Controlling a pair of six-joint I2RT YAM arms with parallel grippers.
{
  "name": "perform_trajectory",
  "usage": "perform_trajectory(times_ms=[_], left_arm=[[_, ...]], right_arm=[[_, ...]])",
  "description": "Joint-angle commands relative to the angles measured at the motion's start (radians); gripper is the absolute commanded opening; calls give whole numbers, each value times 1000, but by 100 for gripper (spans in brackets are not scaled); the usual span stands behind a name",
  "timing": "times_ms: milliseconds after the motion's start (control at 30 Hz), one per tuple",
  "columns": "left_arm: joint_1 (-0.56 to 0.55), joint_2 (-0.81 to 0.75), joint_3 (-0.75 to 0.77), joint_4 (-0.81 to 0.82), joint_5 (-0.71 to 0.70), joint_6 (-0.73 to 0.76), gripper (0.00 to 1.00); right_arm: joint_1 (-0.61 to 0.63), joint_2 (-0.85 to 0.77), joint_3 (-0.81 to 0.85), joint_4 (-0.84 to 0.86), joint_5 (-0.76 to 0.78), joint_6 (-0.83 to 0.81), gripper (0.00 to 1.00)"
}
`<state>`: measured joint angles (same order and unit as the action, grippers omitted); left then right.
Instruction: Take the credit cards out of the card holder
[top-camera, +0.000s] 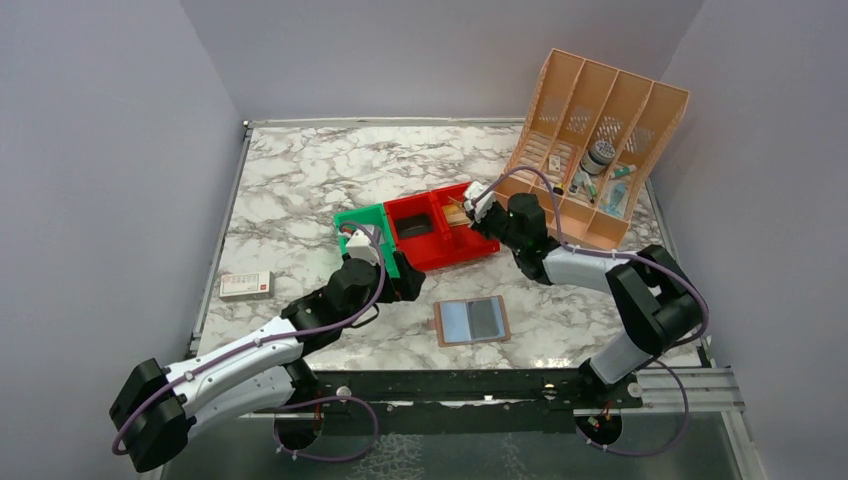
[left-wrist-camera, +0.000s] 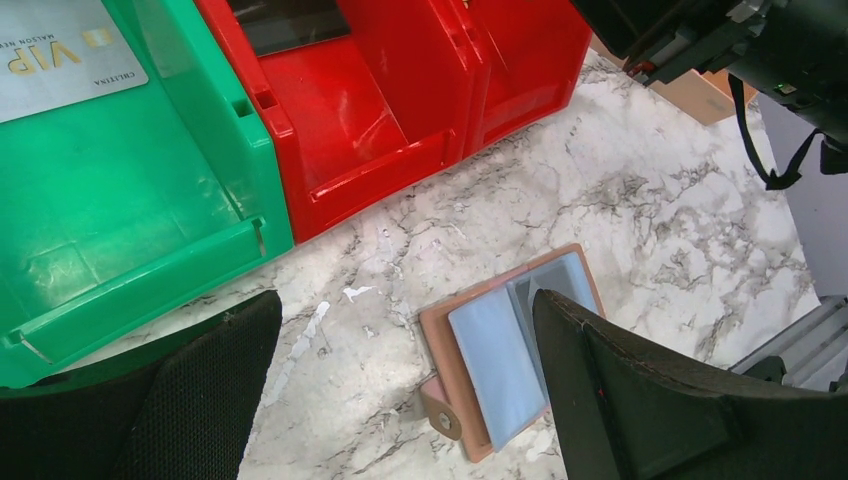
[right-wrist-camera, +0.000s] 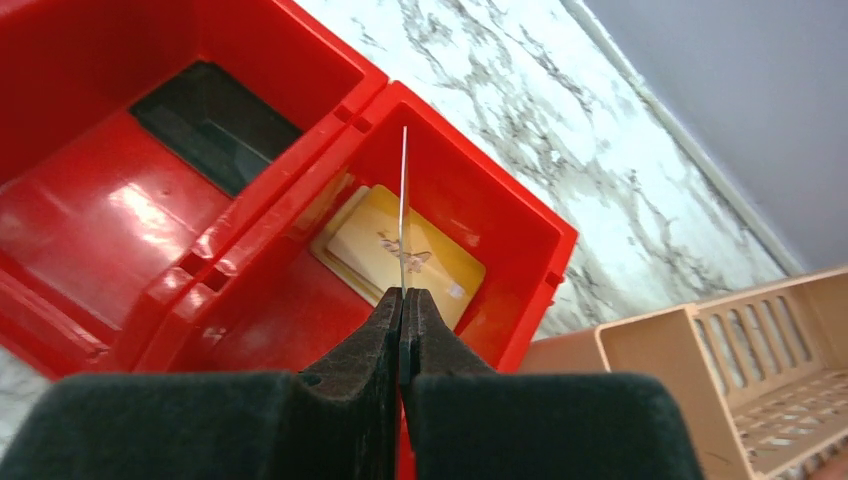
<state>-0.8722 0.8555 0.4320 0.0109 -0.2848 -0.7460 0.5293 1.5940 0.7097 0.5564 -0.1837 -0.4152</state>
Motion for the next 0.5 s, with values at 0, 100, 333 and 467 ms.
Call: perform_trajectory(times_ms=[0,100,333,467], left_arm=[[7,-13,34,-12,13,32,99],[10,-22,38,-26,15,41,99],[19,-8,57,-43,26,56,99],[23,1,70,-66,18,62,99]], right_arm=[[1,27,1,130,91,-111,1],[1,34,-8,159,90,-128,1],[1,90,42,120,58,-167,1],[1,106,63,110,56,-189,1]])
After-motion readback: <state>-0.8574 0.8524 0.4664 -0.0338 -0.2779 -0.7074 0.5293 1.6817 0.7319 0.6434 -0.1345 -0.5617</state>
